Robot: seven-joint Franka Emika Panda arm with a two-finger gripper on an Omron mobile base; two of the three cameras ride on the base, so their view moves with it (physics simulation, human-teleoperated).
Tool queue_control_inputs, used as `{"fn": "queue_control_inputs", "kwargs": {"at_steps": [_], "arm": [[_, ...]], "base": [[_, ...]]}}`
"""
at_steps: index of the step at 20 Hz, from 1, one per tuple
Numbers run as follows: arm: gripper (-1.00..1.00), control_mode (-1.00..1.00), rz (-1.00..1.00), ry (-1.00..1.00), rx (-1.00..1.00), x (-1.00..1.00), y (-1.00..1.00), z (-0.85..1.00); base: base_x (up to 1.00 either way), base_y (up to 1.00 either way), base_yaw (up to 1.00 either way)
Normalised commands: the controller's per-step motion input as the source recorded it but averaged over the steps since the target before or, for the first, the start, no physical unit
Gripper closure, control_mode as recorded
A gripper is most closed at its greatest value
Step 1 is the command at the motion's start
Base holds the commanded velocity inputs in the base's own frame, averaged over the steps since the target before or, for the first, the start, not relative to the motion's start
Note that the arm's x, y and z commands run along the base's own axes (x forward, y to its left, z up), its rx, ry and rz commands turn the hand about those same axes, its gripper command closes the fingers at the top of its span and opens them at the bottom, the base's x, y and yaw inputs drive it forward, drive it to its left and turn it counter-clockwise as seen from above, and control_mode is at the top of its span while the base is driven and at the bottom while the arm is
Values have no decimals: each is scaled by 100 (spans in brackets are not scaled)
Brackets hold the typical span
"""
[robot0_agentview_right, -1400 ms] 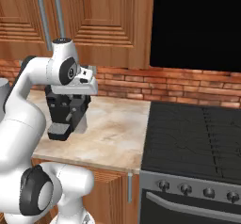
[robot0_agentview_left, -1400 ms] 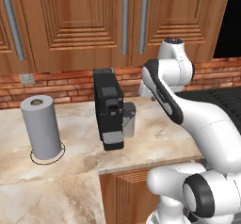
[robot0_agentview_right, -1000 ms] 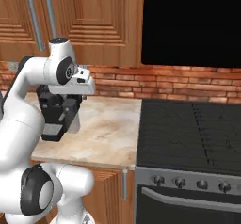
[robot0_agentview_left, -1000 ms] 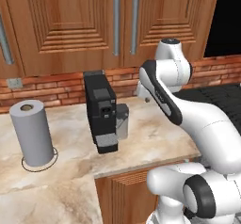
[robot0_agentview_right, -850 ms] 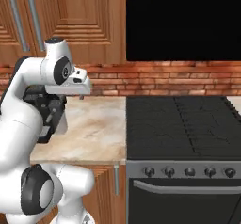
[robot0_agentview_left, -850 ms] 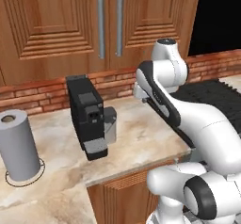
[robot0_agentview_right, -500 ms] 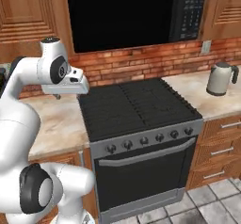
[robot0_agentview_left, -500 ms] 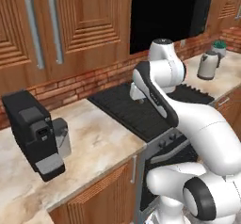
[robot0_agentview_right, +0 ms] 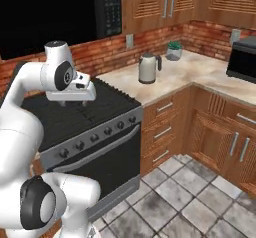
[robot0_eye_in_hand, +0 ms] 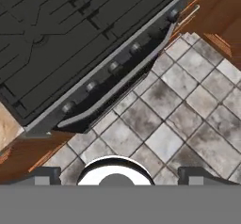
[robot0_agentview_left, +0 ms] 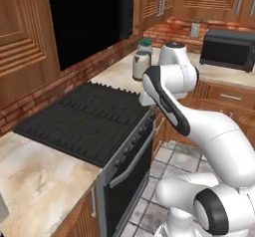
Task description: Navigate to the fridge.
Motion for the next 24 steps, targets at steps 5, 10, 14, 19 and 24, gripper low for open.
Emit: {"fn": "queue_control_inputs", "kwargs": {"at_steps": [5,10,14,19,24], "arm": [[-100,100,0,0,0,0,0,0],[-100,100,0,0,0,0,0,0],[-100,100,0,0,0,0,0,0],[-100,100,0,0,0,0,0,0],[-100,100,0,0,0,0,0,0]], "base": [[9,-64,-64],[0,-86,-64],[8,-80,-61],[32,-94,-44],[72,-100,-23]]}}
